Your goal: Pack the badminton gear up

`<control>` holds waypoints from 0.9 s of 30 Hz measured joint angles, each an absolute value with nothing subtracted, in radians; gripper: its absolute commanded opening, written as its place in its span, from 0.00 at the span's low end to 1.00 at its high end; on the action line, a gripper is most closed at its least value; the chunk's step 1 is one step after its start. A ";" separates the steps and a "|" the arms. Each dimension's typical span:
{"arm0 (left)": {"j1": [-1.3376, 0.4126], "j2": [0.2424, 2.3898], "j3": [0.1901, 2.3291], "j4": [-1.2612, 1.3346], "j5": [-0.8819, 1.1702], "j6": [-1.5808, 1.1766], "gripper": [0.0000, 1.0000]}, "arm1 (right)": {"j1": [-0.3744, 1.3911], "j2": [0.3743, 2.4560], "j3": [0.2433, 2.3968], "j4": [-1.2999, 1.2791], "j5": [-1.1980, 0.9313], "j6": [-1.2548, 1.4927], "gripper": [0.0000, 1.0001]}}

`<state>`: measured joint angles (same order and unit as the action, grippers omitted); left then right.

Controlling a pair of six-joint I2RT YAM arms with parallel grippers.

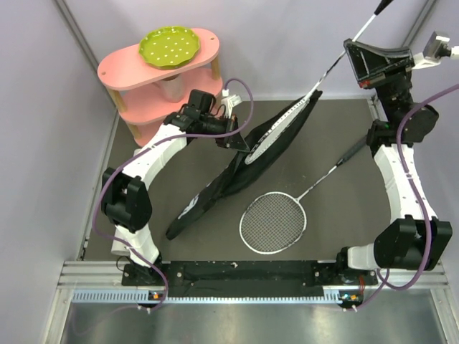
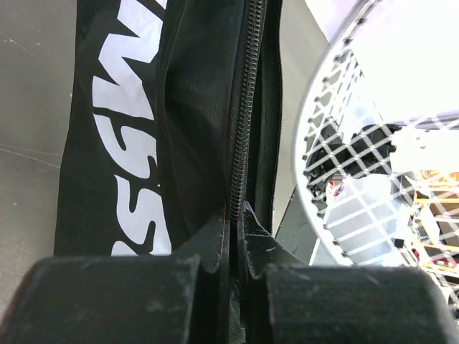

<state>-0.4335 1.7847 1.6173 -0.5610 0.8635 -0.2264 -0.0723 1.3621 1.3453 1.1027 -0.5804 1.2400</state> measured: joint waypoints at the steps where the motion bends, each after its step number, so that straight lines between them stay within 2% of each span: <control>1: -0.434 1.785 1.617 -0.561 0.870 -0.226 0.00 | -0.072 1.363 1.333 1.123 -0.582 1.240 0.00; 7: -0.434 1.772 1.616 -0.542 0.955 -0.244 0.00 | -0.067 1.396 1.217 1.236 -0.596 1.231 0.00; 14: -0.434 1.723 1.561 -0.374 1.032 -0.374 0.00 | 0.006 1.405 0.972 1.258 -0.516 1.208 0.00; 21: -0.434 1.704 1.486 -0.181 0.997 -0.559 0.00 | 0.200 1.377 0.683 1.258 -0.394 1.078 0.00; 27: -0.437 1.694 1.427 -0.058 0.915 -0.692 0.00 | 0.289 1.374 0.579 1.271 -0.367 0.988 0.02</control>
<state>-0.4366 1.6943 1.4273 -0.0582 0.9146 -0.6922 0.2890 1.3743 0.5789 1.2705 -0.3668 0.9882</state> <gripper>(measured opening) 0.033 0.025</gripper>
